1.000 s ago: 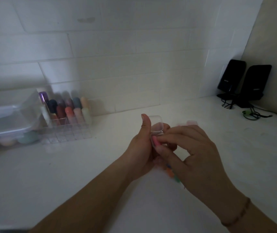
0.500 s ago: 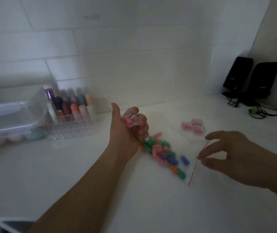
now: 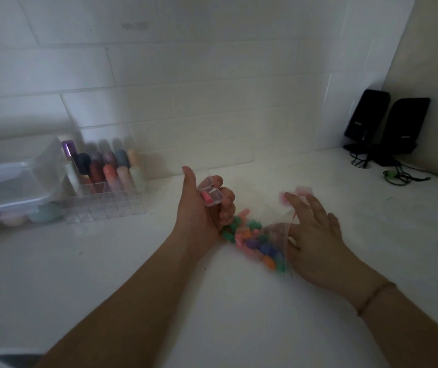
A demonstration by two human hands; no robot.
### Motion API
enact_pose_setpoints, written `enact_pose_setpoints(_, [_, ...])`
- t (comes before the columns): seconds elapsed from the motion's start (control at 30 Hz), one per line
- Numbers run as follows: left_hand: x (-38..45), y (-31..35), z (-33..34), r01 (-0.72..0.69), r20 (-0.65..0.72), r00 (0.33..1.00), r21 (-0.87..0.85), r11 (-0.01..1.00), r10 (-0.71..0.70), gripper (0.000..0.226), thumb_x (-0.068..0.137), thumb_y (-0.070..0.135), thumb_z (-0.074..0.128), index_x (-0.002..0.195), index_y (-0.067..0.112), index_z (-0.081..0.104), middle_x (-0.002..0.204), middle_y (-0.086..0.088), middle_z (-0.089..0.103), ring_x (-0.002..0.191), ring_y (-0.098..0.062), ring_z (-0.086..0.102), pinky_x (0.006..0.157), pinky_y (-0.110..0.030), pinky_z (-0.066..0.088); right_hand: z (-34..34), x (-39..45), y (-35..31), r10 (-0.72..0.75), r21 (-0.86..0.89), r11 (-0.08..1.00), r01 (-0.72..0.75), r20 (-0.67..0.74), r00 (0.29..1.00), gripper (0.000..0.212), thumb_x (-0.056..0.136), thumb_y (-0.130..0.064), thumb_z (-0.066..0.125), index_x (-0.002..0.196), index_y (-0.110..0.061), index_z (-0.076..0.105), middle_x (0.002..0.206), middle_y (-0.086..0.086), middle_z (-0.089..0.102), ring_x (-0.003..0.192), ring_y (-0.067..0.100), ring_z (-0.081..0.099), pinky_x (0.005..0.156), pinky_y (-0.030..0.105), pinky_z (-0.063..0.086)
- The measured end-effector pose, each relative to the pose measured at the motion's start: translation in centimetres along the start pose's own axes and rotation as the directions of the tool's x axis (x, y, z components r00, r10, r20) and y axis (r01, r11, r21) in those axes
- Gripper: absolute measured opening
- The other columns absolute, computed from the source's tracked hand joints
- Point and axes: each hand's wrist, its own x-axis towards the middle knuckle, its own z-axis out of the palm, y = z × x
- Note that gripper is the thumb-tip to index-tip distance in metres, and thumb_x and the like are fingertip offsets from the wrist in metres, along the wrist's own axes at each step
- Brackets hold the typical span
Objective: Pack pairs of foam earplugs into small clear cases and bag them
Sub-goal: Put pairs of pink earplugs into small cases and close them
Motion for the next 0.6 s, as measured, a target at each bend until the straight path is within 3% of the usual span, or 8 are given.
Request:
enact_pose_setpoints(0.13, [-0.1, 0.0, 0.0, 0.018, -0.001, 1.0, -0.004, 1.0, -0.018, 0.067, 0.088, 0.075, 0.017, 0.07, 0.018, 0.045, 0.05, -0.004, 0.044, 0.039, -0.016, 0.032, 0.043, -0.021, 0.021, -0.2, 0.3, -0.8, -0.013, -0.01, 1.0, 0.012, -0.109, 0.994, 0.028, 0.093, -0.044, 0.05, 0.118, -0.046, 0.061, 0.161, -0.008, 0.001, 0.147, 0.026, -0.014, 0.116, 0.056, 0.0])
enact_pose_setpoints(0.23, [-0.1, 0.0, 0.1, 0.022, -0.007, 1.0, 0.003, 1.0, -0.022, 0.067, 0.089, 0.075, 0.016, 0.071, 0.018, 0.044, 0.05, -0.005, 0.043, 0.039, -0.015, 0.031, 0.043, -0.02, 0.022, -0.2, 0.0, -0.9, -0.063, 0.006, 0.998, 0.067, -0.296, 0.953, 0.02, 0.08, -0.043, 0.071, 0.1, -0.044, 0.071, 0.156, -0.006, 0.026, 0.147, 0.027, 0.007, 0.116, 0.054, 0.015])
enact_pose_setpoints(0.33, [0.0, -0.1, 0.2, 0.028, -0.009, 1.0, 0.029, 0.999, -0.027, 0.067, 0.089, 0.075, 0.014, 0.072, 0.017, 0.043, 0.049, -0.005, 0.043, 0.039, -0.014, 0.03, 0.044, -0.019, 0.021, 0.4, 0.2, -0.7, -0.049, 0.131, 0.986, 0.103, -0.361, 0.931, 0.021, 0.064, -0.032, 0.086, 0.08, -0.035, 0.074, 0.146, -0.003, 0.045, 0.141, 0.031, 0.027, 0.11, 0.053, 0.031])
enact_pose_setpoints(0.43, [0.0, -0.2, 0.3, 0.038, -0.008, 0.999, 0.042, 0.998, -0.038, 0.068, 0.089, 0.075, 0.014, 0.072, 0.017, 0.043, 0.049, -0.006, 0.042, 0.04, -0.014, 0.03, 0.044, -0.018, 0.023, 1.2, 0.4, -1.0, -0.089, 0.242, 0.951, 0.195, -0.388, 0.917, 0.024, 0.065, -0.055, 0.071, 0.075, -0.034, 0.076, 0.141, -0.002, 0.05, 0.136, 0.033, 0.035, 0.107, 0.055, 0.034])
enact_pose_setpoints(0.53, [-0.1, -0.3, 0.2, 0.042, 0.001, 0.999, 0.046, 0.998, -0.042, 0.068, 0.089, 0.076, 0.015, 0.073, 0.016, 0.043, 0.05, -0.006, 0.043, 0.041, -0.015, 0.03, 0.046, -0.021, 0.022, 1.5, 0.5, -1.4, -0.114, 0.318, 0.92, 0.228, -0.338, 0.934, 0.045, 0.064, -0.071, 0.046, 0.079, -0.041, 0.076, 0.151, -0.009, 0.036, 0.144, 0.027, 0.021, 0.115, 0.051, 0.02])
enact_pose_setpoints(0.6, [0.0, -0.4, 0.2, 0.049, 0.014, 0.999, 0.045, 0.998, -0.05, 0.068, 0.088, 0.076, 0.014, 0.072, 0.016, 0.043, 0.05, -0.006, 0.044, 0.04, -0.015, 0.031, 0.045, -0.021, 0.023, 1.5, 0.4, -1.5, -0.126, 0.262, 0.942, 0.212, -0.309, 0.943, 0.039, 0.068, -0.07, 0.046, 0.085, -0.048, 0.073, 0.156, -0.013, 0.025, 0.146, 0.024, 0.011, 0.117, 0.05, 0.014])
